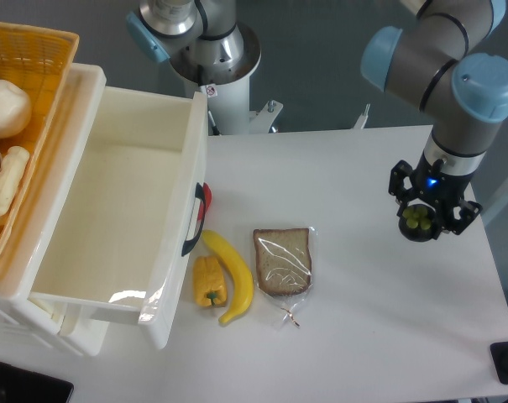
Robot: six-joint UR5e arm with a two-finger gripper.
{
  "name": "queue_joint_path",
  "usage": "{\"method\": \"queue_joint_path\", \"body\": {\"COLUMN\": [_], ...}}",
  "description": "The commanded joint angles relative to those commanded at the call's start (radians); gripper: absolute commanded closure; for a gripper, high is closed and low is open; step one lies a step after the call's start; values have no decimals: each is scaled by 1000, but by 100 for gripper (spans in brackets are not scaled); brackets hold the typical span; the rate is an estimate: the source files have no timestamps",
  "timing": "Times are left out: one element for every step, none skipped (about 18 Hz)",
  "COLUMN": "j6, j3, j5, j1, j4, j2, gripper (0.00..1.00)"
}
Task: Place the mangosteen in the upper white drawer
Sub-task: 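Hold the mangosteen in the gripper and begin lifting it, then carry the held mangosteen over the open white drawer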
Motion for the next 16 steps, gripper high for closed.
{"method": "queue_joint_path", "body": {"j6": [-3, -3, -5, -8, -11, -23, -49, -84, -109, -121, -133, -146, -150, -150, -153, -153], "j3": [-2, -3, -3, -2, -2, -2, -2, -5, -6, -9, -15, -32, -57, -78, -84, -89], "j5": [2, -2, -2, -3, -5, -8, -26, -53, -63, -69, -87, -118, -162, -220, -262, -281], "j1": [-3, -3, -3, -5, -6, -11, -15, -26, -41, -57, -67, -75, -77, -72, -72, -78], "j4": [-2, -2, -2, -2, -2, -2, -3, -9, -20, -32, -44, -46, -45, -40, -41, -46], "j2": [3, 11, 12, 14, 15, 15, 24, 46, 63, 74, 87, 110, 139, 162, 176, 196], "gripper": [93, 92, 92, 92, 92, 92, 92, 93, 93, 93, 93, 93, 93, 93, 94, 94]}}
